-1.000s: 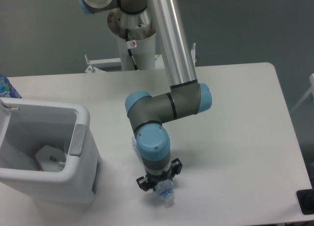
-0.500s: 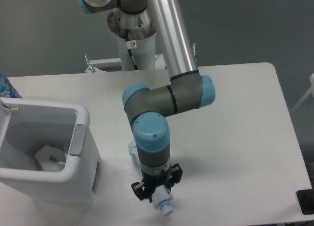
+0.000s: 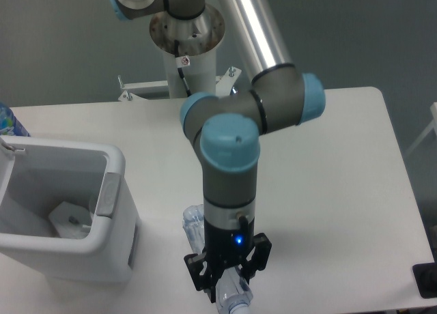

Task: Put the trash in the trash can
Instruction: 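Carry the bottle over the trash bin and lower it inside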

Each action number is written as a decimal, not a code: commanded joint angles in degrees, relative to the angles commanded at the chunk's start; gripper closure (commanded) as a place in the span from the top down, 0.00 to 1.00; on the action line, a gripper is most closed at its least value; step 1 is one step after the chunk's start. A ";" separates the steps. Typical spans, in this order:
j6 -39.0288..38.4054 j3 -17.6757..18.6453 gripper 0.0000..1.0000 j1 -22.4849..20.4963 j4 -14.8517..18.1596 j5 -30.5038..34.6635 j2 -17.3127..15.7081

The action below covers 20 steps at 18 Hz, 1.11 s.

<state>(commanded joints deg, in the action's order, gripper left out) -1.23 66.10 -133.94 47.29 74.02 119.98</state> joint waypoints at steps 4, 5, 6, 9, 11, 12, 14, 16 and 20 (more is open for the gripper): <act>0.00 -1.50 0.62 0.43 0.00 -7.38 -3.95; 0.00 -1.50 0.62 0.70 0.00 -8.18 -4.83; 0.00 -1.59 0.62 1.66 -0.09 -8.62 -5.54; -0.17 -1.59 0.58 5.79 -2.19 -9.16 -6.51; -0.18 -1.68 0.58 8.34 -2.72 -9.16 -6.60; -0.44 -1.68 0.58 9.22 -3.34 -9.16 -6.86; -0.53 -1.50 0.59 11.41 -3.78 -9.16 -6.86; -0.61 -0.98 0.59 12.91 -3.78 -9.07 -6.78; -0.44 1.31 0.60 15.11 -3.87 -9.07 -6.86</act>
<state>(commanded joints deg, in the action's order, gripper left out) -1.67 67.41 -118.83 43.42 64.95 113.12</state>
